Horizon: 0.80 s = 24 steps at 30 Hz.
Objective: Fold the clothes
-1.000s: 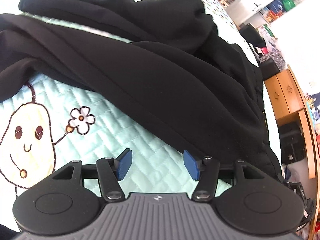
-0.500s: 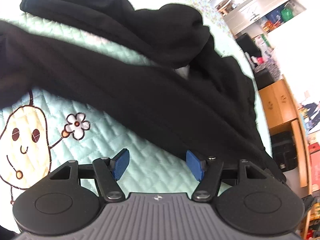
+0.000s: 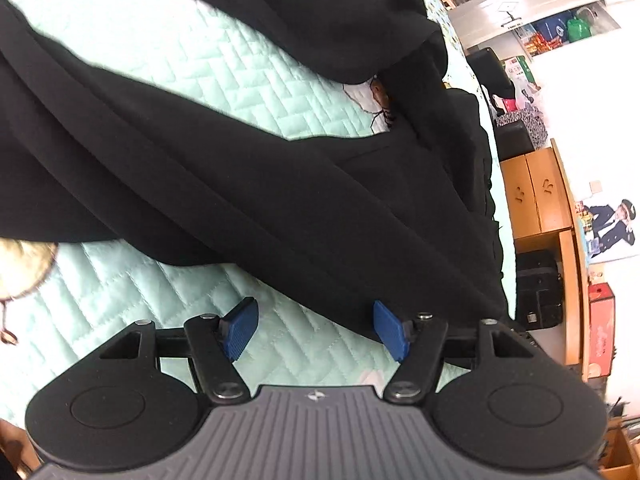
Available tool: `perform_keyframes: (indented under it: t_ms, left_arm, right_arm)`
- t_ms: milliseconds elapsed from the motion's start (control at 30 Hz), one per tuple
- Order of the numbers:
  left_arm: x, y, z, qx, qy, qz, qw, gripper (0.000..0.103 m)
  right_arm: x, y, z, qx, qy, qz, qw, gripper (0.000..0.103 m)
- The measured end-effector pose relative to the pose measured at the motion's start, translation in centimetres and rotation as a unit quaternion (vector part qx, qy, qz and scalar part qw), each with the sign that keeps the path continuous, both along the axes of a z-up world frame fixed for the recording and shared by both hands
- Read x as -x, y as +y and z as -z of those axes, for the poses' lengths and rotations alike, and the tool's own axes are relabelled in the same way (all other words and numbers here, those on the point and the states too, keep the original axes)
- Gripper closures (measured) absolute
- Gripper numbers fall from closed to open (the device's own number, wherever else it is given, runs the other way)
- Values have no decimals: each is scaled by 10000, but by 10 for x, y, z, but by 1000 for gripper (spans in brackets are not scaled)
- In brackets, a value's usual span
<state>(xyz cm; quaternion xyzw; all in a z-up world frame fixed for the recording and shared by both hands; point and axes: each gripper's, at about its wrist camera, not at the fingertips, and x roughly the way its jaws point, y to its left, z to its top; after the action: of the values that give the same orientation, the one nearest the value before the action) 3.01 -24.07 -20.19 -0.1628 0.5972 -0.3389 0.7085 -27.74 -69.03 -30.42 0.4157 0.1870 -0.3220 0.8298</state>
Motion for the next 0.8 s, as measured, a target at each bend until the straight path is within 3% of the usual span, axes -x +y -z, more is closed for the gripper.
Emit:
perform_keyframes:
  t_ms: [233,333,367,467,533,600,700,800]
  left_arm:
    - [-13,39,-7,-35,-187,-814,9965,37]
    - [-21,53,-6,-127,-78,-915,9957,37]
    - [-23,54,-7,-121,15,-829,9965,37]
    - [-24,54,-16,31,218,-320,9992,37]
    - [-22,57,-28,490,234,-13,9985,37]
    - [-24,61,-47,863,-57,142,9962,37]
    - [-37,68,-64,1202,-448,-137,9916,37]
    - [-66,71,-55,1375,-294,-967,9853,36]
  right_arm:
    - [25,22,-8,-389,-307,464,9977,66]
    - [32,42,-24,-157,-163,789,9966,45]
    - [35,49,-29,-49,-110,908,9958,40]
    - [48,67,-45,284,8,1336,9906,40]
    - [56,75,-56,523,26,1571,9862,40]
    - [58,83,-68,838,50,1674,9823,39]
    - [41,91,-83,1180,-38,1389,9833,34]
    - [0,95,-88,1176,-230,572,9911,28]
